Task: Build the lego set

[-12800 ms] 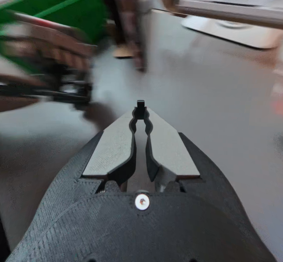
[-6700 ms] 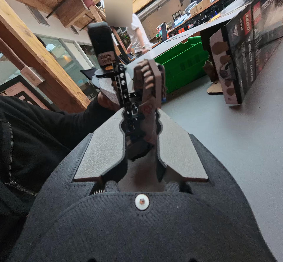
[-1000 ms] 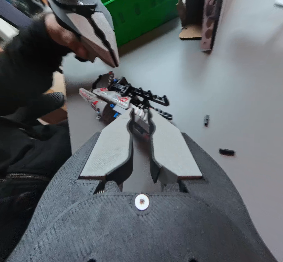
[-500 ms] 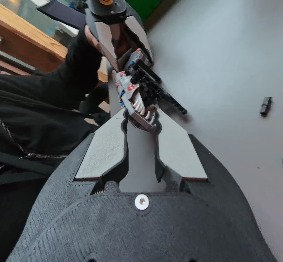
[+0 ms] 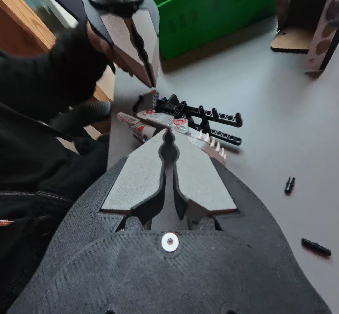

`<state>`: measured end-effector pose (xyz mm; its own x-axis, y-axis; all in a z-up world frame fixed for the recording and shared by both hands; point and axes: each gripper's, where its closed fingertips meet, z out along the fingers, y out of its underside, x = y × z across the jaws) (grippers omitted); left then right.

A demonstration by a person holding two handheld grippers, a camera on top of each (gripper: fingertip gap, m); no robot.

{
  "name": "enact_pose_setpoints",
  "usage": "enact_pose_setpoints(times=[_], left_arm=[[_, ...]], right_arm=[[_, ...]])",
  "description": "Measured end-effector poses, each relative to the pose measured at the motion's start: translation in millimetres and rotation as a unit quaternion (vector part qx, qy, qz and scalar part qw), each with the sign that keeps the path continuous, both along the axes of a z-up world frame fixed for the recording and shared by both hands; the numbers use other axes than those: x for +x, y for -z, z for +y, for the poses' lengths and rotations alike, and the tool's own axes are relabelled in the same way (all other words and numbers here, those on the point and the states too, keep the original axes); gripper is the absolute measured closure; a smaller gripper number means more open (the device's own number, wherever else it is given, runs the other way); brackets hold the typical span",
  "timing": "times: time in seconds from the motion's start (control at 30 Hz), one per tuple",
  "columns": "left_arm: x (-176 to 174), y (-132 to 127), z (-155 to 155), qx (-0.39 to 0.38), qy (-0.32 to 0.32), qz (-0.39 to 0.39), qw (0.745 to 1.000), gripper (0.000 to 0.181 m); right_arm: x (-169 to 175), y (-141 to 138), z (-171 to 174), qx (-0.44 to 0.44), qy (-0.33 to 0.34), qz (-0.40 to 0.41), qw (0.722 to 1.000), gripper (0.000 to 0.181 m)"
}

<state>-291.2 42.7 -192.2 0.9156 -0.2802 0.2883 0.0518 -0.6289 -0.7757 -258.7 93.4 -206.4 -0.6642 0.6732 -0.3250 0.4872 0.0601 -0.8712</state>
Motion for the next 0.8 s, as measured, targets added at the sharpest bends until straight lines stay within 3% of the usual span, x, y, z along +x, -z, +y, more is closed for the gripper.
enact_pose_setpoints(times=[0.07, 0.1, 0.17, 0.3, 0.47, 0.53, 0.63, 0.7, 0.77, 0.8], left_arm=[[-7.9, 7.3, -7.2, -0.036, -0.016, 0.007, 0.999, 0.181], [-6.3, 10.8, -12.3, -0.054, -0.012, -0.016, 0.998, 0.169], [-9.4, 14.8, -16.7, -0.063, -0.022, -0.042, 0.997, 0.161], [3.4, 20.3, -11.6, -0.077, -0.020, -0.085, 0.993, 0.144], [5.9, 39.9, 3.1, -0.105, -0.019, 0.004, 0.994, 0.161], [6.7, 41.8, 4.8, -0.117, -0.009, 0.030, 0.993, 0.166], [-13.8, 42.1, 6.6, -0.112, -0.015, 0.187, 0.976, 0.174], [-19.1, 32.4, 11.4, -0.076, 0.008, 0.312, 0.947, 0.175], [-25.6, 21.3, 18.8, -0.041, 0.006, 0.415, 0.909, 0.176], [-30.7, 14.4, 22.4, -0.011, 0.014, 0.492, 0.870, 0.175]], right_arm=[[0.7, -1.6, 5.5, 0.000, 0.009, -0.013, 1.000, 0.181], [1.7, -4.9, 8.6, -0.008, 0.010, -0.023, 1.000, 0.175], [3.1, -13.3, 14.6, -0.011, 0.011, -0.028, 0.999, 0.157], [2.9, -3.5, 22.2, 0.074, 0.006, -0.055, 0.996, 0.124], [-5.2, 13.5, 20.0, 0.165, 0.011, -0.036, 0.986, 0.124], [-8.8, 16.7, 24.3, 0.211, 0.030, -0.008, 0.977, 0.134], [-5.3, 19.1, 26.4, 0.250, 0.042, 0.023, 0.967, 0.148], [2.9, 24.4, 26.8, 0.240, 0.043, 0.002, 0.970, 0.143], [10.1, 26.4, 33.9, 0.219, 0.054, -0.015, 0.974, 0.130], [12.2, 23.6, 39.3, 0.203, 0.067, -0.011, 0.977, 0.130]])
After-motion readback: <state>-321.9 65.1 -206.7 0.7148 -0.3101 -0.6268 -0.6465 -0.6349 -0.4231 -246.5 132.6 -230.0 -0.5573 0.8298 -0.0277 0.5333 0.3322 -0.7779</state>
